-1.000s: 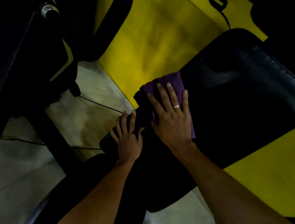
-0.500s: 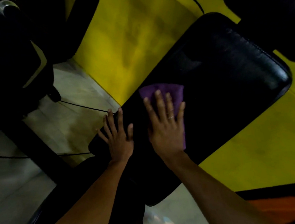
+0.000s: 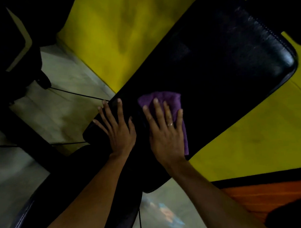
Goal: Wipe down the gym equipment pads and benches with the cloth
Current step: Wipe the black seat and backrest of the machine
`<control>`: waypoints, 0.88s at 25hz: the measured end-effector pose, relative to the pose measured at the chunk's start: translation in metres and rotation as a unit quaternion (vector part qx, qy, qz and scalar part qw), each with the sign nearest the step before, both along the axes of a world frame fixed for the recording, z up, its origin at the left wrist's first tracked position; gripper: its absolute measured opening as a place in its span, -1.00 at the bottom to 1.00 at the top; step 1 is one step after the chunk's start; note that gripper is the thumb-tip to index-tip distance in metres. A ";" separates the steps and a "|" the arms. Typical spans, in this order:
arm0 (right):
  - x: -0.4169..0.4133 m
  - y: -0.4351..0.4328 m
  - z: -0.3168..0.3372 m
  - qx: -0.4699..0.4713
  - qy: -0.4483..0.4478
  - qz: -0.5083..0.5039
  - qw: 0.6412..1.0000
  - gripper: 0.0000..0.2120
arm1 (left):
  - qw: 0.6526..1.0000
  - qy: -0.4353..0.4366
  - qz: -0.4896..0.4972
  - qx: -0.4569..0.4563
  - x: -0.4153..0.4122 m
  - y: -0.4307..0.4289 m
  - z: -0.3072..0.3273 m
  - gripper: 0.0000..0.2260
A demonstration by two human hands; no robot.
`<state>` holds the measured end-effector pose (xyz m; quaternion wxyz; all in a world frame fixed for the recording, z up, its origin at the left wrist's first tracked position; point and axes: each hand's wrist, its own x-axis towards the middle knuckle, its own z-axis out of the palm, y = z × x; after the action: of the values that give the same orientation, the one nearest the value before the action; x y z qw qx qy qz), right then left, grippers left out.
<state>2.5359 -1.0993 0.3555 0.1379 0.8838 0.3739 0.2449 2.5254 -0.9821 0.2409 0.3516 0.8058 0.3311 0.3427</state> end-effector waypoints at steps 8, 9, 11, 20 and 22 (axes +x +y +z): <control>-0.016 -0.057 0.028 0.050 -0.064 -0.088 0.993 -0.32 | 1.000 -0.005 0.009 -0.027 0.001 -0.011 0.009 -0.45; -0.006 -0.043 0.036 0.074 -0.070 -0.097 0.990 -0.34 | 1.000 -0.008 0.009 -0.022 0.001 -0.011 0.007 -0.45; 0.005 -0.016 0.032 0.078 -0.055 -0.089 0.991 -0.34 | 1.000 -0.009 0.004 -0.004 -0.001 -0.011 0.002 -0.43; -0.032 -0.083 -0.003 0.101 -0.034 -0.107 0.989 -0.22 | 0.999 0.007 -0.035 -0.021 -0.010 -0.028 0.001 -0.37; -0.020 -0.066 0.007 0.149 -0.047 -0.144 0.977 -0.22 | 0.998 0.012 -0.051 -0.030 -0.014 -0.048 -0.008 -0.37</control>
<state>2.5163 -1.1650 0.3630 0.0560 0.9264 0.1956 0.3168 2.5115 -1.0306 0.2331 0.3883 0.8148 0.3042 0.3047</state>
